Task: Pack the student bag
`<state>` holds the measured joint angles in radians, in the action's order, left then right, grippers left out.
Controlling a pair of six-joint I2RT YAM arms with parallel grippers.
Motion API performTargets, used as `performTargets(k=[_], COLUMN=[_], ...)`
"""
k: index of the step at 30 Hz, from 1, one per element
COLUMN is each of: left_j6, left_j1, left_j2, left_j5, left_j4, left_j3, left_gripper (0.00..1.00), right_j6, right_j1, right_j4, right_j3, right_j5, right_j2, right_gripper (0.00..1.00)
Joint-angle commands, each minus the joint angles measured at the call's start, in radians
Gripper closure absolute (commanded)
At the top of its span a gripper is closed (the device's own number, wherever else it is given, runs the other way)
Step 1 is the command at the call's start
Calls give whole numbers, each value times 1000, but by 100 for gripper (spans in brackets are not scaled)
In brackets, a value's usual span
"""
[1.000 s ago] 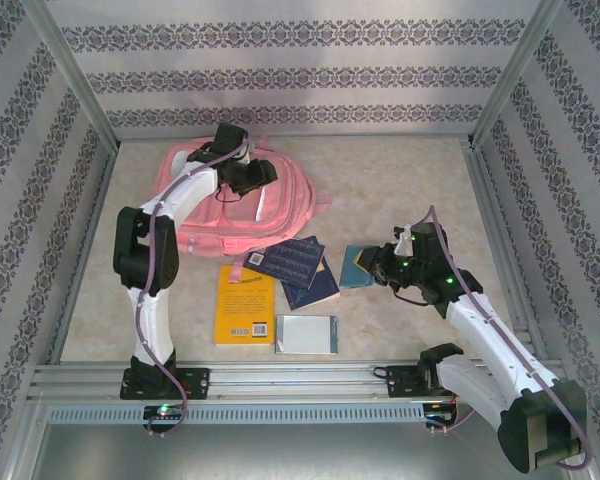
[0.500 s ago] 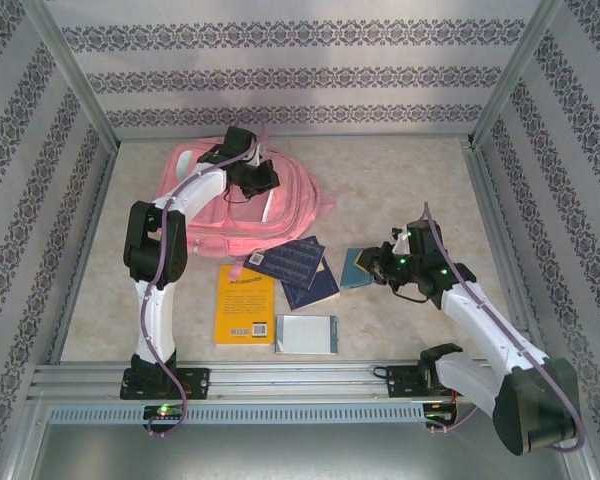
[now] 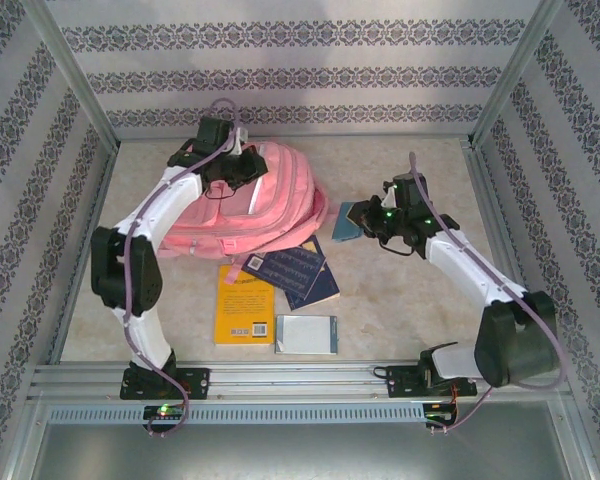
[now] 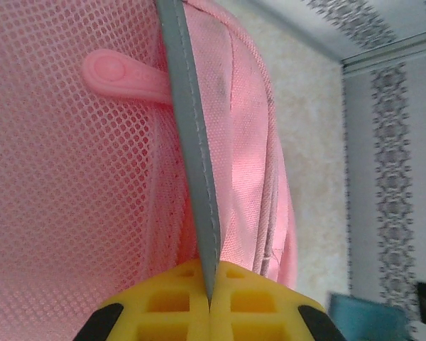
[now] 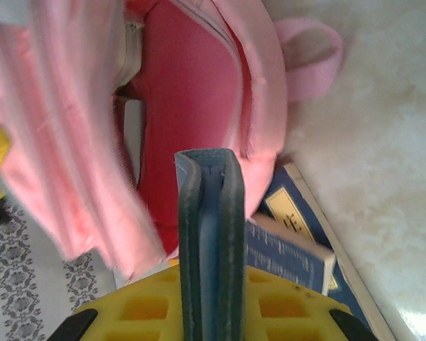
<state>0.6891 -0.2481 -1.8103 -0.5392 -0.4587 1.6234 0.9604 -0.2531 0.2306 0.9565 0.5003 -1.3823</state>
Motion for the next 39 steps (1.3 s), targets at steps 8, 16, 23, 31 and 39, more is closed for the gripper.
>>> performTargets(k=[8,16,23,31,39], left_j6=[41,-85,-202,-320,-366], left_j1=[-2,-10,-102,-274,-323], left_j2=[180,187,178,67,-12], left_j5=[-129,2,134,246,410], left_j4=[33,-228,-397,-543,-629], left_j3=[-99,-9,168,342,440], left_gripper=[100,48,40,40,42], right_j6=[55,285,326,336,345], right_j1=[-90,-186,-213,-215,-215], right_j4=[-191,-414,-440,-448,-460], right_j3=[252,357,352,367,369], right_j5=[138,267,255,250,256], right_j2=[-286,-384,-378,-382,-377], right_gripper=[98,98,98,98,98])
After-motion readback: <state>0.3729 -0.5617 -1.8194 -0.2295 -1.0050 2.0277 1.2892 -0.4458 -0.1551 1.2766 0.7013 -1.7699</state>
